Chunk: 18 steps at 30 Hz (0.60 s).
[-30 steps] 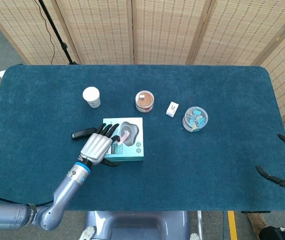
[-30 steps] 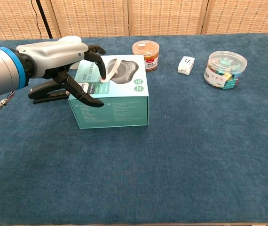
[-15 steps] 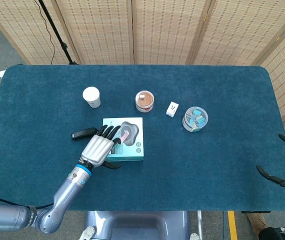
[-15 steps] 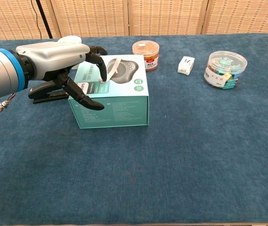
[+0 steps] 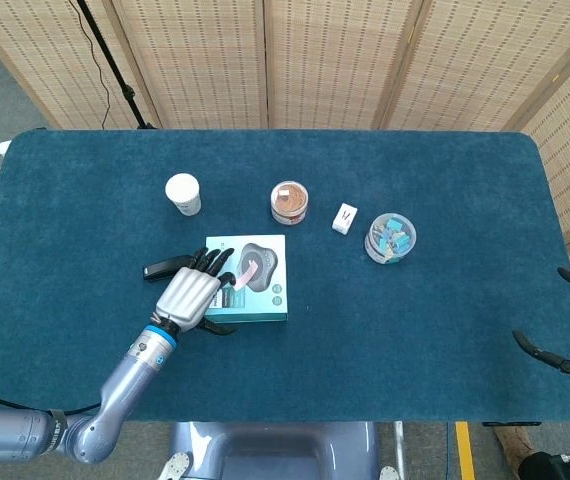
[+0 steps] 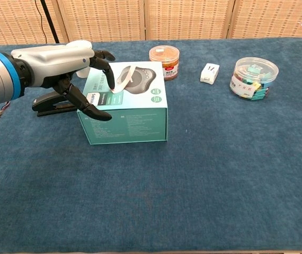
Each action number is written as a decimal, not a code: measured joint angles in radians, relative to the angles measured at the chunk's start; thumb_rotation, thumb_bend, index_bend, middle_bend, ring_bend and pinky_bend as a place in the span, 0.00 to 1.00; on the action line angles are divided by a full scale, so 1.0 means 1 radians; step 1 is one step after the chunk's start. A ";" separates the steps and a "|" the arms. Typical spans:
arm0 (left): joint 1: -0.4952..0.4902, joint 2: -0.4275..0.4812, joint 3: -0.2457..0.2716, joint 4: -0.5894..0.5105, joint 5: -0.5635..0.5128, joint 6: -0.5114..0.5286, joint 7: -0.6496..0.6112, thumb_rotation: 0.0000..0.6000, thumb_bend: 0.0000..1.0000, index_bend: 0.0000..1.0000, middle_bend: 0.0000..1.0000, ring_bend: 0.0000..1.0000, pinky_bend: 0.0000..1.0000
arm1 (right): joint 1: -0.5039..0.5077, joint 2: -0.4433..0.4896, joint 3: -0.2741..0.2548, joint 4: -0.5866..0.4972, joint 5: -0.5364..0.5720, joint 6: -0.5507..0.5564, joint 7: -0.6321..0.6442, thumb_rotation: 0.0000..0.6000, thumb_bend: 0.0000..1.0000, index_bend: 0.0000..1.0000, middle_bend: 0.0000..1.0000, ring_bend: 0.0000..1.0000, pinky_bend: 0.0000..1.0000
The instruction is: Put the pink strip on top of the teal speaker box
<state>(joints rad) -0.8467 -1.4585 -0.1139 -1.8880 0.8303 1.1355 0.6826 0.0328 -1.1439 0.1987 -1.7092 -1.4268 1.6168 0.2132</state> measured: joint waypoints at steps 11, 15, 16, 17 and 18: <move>-0.001 -0.003 0.011 -0.024 0.005 0.020 0.029 0.58 0.00 0.34 0.00 0.00 0.00 | -0.002 0.002 0.002 -0.002 0.001 0.000 0.006 1.00 0.00 0.15 0.00 0.00 0.00; -0.001 0.001 0.006 -0.013 -0.007 0.017 0.024 0.58 0.00 0.34 0.00 0.00 0.00 | -0.002 0.003 0.001 -0.004 -0.001 0.000 0.006 1.00 0.00 0.15 0.00 0.00 0.00; 0.000 0.002 0.006 -0.010 -0.009 0.014 0.020 0.58 0.00 0.34 0.00 0.00 0.00 | -0.002 0.003 0.001 -0.005 -0.001 0.000 0.005 1.00 0.00 0.15 0.00 0.00 0.00; 0.000 0.003 0.005 -0.007 -0.010 0.011 0.016 0.58 0.00 0.34 0.00 0.00 0.00 | -0.002 0.003 0.001 -0.005 -0.001 0.000 0.005 1.00 0.00 0.15 0.00 0.00 0.00; 0.001 0.004 0.005 -0.004 -0.011 0.009 0.013 0.58 0.00 0.34 0.00 0.00 0.00 | -0.002 0.002 0.001 -0.005 -0.001 0.000 0.005 1.00 0.00 0.15 0.00 0.00 0.00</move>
<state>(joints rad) -0.8461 -1.4545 -0.1088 -1.8922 0.8193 1.1443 0.6953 0.0306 -1.1414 0.1996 -1.7139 -1.4281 1.6164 0.2182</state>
